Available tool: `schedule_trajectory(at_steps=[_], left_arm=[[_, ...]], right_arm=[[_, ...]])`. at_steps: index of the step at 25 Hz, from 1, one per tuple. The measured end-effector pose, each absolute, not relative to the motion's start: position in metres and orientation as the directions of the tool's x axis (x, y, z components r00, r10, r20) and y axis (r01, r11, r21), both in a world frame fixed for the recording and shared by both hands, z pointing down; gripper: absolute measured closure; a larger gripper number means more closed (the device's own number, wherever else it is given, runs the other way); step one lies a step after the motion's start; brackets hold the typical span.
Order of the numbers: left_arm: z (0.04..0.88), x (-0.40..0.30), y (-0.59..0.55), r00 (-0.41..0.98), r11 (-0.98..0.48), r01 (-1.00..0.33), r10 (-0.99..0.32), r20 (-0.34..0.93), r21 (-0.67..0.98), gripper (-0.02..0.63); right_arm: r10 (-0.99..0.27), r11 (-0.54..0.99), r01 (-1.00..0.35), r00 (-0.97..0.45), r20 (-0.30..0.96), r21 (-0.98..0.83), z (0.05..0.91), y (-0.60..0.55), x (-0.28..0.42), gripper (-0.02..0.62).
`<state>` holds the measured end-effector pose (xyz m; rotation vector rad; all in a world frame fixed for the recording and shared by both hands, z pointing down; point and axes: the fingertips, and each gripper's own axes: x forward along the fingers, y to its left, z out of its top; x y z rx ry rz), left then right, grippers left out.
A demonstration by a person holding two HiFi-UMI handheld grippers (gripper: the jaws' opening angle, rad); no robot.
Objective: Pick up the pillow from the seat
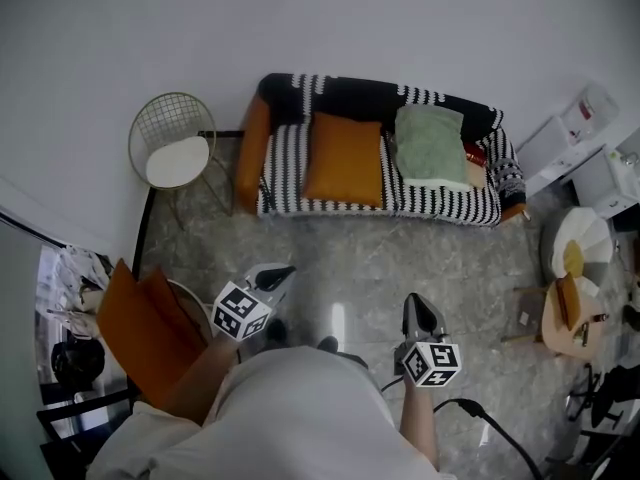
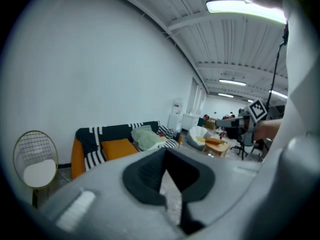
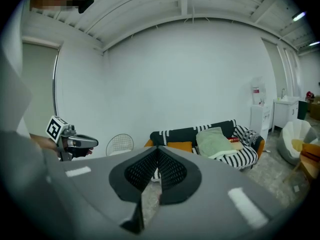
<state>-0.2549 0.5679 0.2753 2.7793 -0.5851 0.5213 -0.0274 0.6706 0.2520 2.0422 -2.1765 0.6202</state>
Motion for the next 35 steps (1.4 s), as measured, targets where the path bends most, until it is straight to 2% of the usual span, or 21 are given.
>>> schedule_trajectory(at_steps=[17,35], left_arm=[[0.282,-0.188,0.603,0.842,-0.865,-0.468,-0.375,0.387,0.179,0.607],[0.296,-0.171,0.625,0.820,-0.835,-0.512,-0.406,0.403,0.201,0.607]], right_arm=[[-0.910,0.070,-0.978,-0.143,0.389,-0.195,0.273,0.699,0.042,0.591],[-0.890,0.122,-0.975,-0.192,0.414,-0.188,0.290,0.711,0.057,0.591]])
